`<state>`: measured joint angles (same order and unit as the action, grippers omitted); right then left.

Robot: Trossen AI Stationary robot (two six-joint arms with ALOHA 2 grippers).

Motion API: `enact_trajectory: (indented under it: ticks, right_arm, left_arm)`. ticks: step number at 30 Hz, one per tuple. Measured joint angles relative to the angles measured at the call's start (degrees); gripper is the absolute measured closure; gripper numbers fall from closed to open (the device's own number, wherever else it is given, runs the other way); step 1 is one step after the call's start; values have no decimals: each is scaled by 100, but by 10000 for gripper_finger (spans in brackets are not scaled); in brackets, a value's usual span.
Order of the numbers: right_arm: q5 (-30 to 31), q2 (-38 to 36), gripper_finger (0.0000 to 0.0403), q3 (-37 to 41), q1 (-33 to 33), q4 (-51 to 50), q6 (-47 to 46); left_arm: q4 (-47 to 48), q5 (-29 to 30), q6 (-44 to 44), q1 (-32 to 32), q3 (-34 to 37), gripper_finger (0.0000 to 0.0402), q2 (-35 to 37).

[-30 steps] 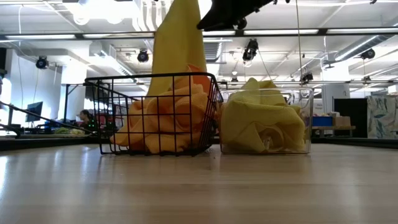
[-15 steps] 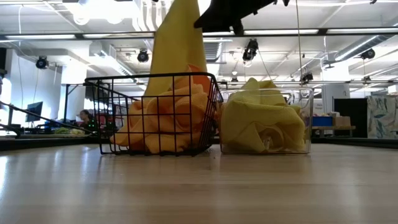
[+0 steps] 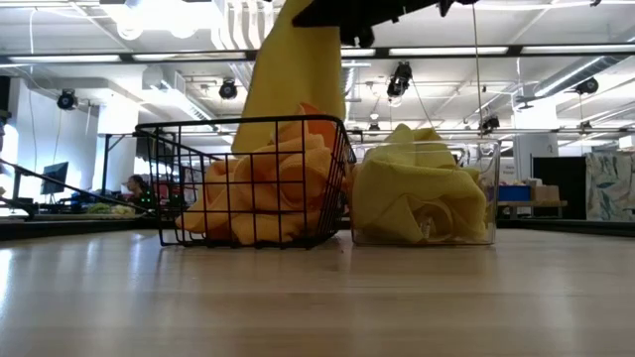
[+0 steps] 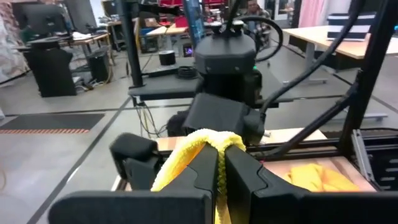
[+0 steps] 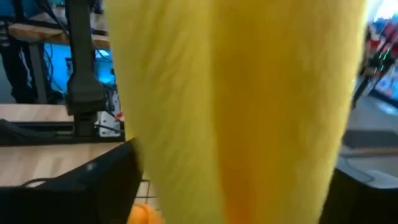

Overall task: Sort microfiber towel by color & place in baskets
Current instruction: Put the yellow microfiber towel into the transparent bin

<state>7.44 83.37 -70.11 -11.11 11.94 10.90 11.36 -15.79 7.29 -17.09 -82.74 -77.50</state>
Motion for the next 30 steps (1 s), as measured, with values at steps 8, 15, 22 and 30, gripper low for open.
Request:
enact_trajectory:
  ticks: [8,15,22,30]
  right_arm:
    - [-87,-347,311,2,11,-181,113]
    - [-341,-1316,392,2,133,-922,-132]
    - [-1182,-2318,394,2,414,-1485,-753]
    - [-1626,-2860,394,2,779,-2036,-1293]
  left_arm:
    - [-29,22,-128,105,0,401,62]
    - [15,34,-76,97,-2,333,280]
    - [432,1110,440,84,-4,245,553]
    - [1198,1488,452,84,-5,212,686]
